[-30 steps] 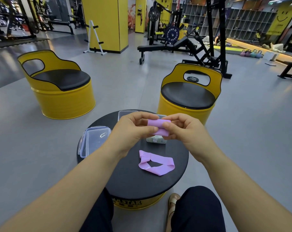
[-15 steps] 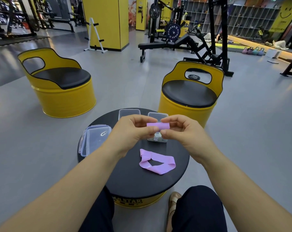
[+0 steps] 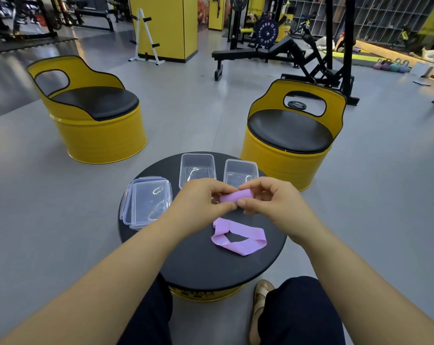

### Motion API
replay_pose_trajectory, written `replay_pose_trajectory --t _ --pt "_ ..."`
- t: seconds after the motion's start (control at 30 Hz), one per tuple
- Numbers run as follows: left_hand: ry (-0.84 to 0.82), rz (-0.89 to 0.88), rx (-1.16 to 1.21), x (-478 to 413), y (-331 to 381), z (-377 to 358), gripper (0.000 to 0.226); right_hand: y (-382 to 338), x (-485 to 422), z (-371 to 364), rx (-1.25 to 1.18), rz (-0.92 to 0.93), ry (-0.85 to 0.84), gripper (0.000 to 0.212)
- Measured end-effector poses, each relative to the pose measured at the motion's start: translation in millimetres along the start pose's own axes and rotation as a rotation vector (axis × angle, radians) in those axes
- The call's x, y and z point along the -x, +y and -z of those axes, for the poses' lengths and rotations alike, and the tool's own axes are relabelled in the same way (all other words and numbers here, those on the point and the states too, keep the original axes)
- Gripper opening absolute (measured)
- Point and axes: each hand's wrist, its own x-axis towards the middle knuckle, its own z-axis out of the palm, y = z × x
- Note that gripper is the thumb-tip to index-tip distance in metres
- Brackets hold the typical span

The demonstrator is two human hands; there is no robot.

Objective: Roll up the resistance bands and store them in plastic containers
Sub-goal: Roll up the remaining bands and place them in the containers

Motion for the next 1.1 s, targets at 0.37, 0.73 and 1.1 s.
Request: replay_pose_trajectory --t 0.37,0.73,1.1 --pt "-0.052 -0.025 -0.114 -21 -39 -5 0.01 23 -29 -16 0.02 -0.063 -0.085 0.026" --pt "0.106 0.157 -0.07 -44 -129 -6 0.006 67 -96 -71 0.002 -0.143 -0.193 0.017" --pt "0.053 0.441 0.027 -54 -252 6 0.023 134 -180 -157 0.049 -0.208 -0.377 0.019"
